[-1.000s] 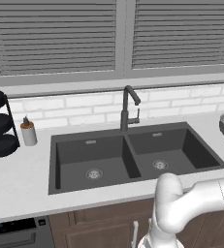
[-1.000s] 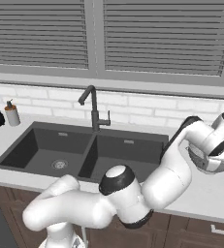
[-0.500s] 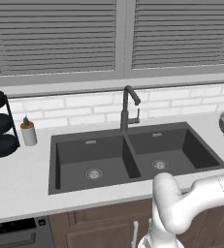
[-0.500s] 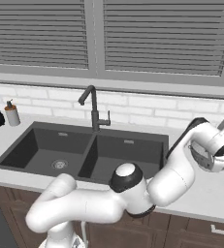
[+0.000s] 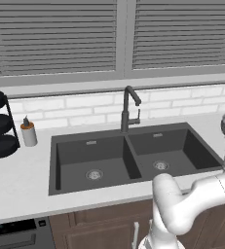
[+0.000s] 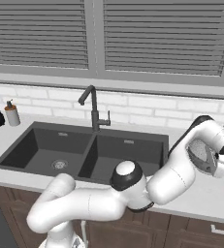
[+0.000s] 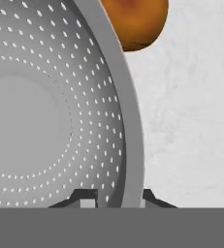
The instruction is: Put the colander in the sink, put the peach in the colander, and turn on the sink faucet and pour water over the colander.
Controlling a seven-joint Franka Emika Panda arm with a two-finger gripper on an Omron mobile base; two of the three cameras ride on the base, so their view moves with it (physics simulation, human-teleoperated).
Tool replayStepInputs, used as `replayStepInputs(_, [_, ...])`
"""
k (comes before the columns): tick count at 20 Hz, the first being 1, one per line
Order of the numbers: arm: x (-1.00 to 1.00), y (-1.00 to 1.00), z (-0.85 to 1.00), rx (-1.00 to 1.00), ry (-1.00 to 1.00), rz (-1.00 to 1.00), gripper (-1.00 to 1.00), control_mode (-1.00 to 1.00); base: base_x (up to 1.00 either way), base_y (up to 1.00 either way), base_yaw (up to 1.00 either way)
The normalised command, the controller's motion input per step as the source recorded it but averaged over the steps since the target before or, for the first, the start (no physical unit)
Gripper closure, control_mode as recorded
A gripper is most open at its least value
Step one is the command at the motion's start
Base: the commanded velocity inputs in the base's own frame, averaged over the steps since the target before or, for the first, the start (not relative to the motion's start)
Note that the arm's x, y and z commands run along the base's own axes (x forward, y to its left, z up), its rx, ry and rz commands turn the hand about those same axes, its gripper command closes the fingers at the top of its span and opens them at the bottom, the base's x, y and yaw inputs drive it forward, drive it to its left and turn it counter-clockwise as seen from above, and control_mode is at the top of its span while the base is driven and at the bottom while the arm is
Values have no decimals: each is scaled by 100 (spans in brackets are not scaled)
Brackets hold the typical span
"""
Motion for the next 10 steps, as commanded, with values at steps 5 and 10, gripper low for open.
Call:
replayStepInputs(5, [-98,93,-2,-6,0,15,100,-100,0,0,0])
replayStepInputs(10, [-80,100,1,-9,-10,21,100,-100,0,0,0])
